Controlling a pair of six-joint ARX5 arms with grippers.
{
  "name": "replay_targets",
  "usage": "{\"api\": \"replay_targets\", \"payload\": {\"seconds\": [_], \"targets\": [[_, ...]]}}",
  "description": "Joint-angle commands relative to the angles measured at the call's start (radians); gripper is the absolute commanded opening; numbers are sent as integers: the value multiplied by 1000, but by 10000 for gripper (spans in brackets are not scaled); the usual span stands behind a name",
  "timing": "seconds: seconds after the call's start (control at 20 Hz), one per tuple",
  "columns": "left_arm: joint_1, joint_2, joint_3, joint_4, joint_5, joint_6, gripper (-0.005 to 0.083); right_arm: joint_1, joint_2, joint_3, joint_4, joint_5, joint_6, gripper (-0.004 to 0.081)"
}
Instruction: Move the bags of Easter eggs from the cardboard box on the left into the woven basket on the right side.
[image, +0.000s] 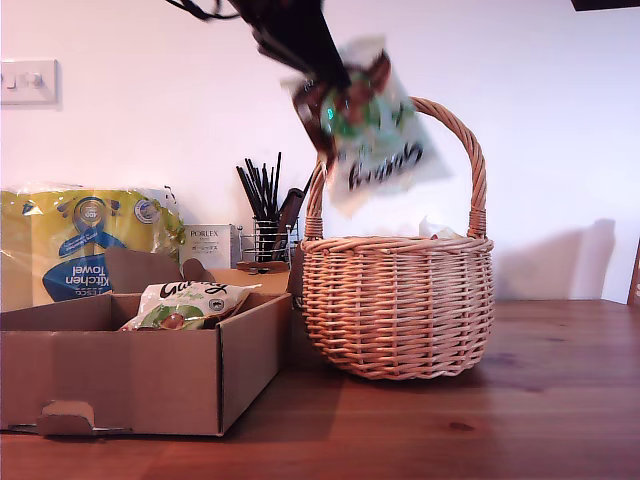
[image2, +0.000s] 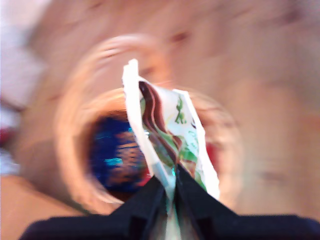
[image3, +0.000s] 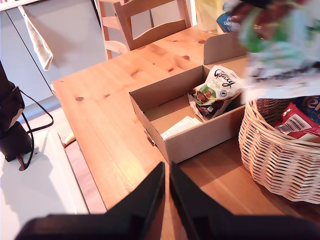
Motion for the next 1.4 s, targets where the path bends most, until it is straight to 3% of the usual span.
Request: {"api": "replay_targets", "payload": {"seconds": [0.0, 0.3, 0.55, 0.65, 1.0, 1.25, 1.35], "targets": [[-18, 45, -7, 73, -56, -2, -24, 4, -1, 5, 9, 2, -3, -12], [-76, 167, -7, 199, -240, -5, -24, 4, -1, 5, 9, 22, -3, -12], [-120, 253, -7, 331, -455, -5, -24, 4, -1, 5, 6, 22, -3, -12], [-132, 266, -7, 347, -488, -4, -24, 4, -1, 5, 3, 22, -3, -12], [-143, 265, -7, 93, -294, -42, -23, 4, -1, 5, 3, 22, -3, -12], [-143, 240, -5, 54, -183, -63, 30, 4, -1, 5, 2, 22, -3, -12], [-143, 235, -5, 48, -113, -100, 104, 4, -1, 5, 2, 23, -3, -12]]}}
